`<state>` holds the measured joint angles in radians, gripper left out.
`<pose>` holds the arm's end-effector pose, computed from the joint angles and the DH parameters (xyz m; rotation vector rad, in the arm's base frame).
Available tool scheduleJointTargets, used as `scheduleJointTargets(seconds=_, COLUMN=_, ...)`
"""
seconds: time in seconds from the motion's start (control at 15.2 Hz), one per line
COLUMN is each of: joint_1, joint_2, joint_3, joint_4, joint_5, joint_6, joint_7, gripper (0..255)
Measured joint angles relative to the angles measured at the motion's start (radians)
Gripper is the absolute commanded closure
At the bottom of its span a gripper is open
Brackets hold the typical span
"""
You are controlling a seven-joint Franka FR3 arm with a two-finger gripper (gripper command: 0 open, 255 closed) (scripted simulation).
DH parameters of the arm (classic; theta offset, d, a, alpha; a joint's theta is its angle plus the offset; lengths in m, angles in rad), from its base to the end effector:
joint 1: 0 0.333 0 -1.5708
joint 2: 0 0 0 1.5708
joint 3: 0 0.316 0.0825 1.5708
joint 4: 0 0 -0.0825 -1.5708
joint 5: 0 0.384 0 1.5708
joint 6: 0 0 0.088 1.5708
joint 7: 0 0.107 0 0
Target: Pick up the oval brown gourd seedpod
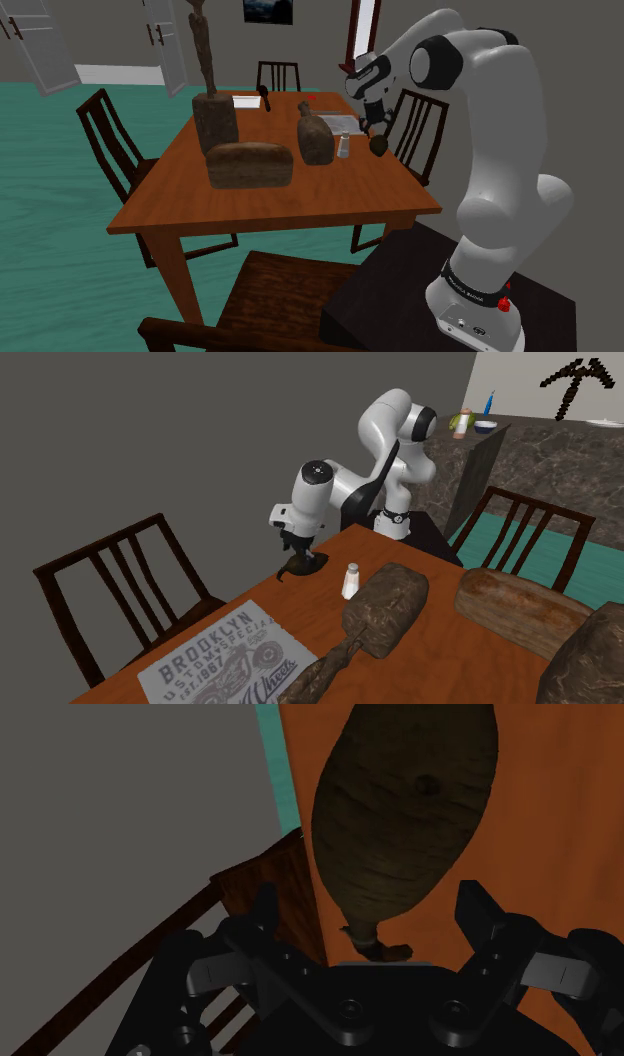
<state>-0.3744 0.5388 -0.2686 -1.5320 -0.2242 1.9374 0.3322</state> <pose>0.5537 -0.4004 0.3468 2.5594 -1.1630 -0.2398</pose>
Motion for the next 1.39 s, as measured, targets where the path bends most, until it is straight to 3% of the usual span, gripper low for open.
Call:
scheduleJointTargets(seconds=0.26, joint_1=-0.002, joint_2=0.021, joint_3=0.002, joint_4=-0.019, joint_5=0.001, joint_6=0.038, joint_7=0.010, gripper=0)
scheduleJointTargets(seconds=0.33, joint_1=-0.002, joint_2=0.023, joint_3=0.002, joint_4=-0.021, joint_5=0.001, joint_6=0.043, joint_7=0.012, gripper=255)
scheduleJointTargets(seconds=0.99, joint_1=-0.002, joint_2=0.023, joint_3=0.002, joint_4=-0.024, joint_5=0.000, joint_6=0.048, joint_7=0.014, gripper=255)
scheduleJointTargets(seconds=1.39, joint_1=0.001, joint_2=-0.002, joint_3=0.000, joint_4=-0.001, joint_5=0.000, joint_6=-0.001, joint_7=0.002, gripper=255)
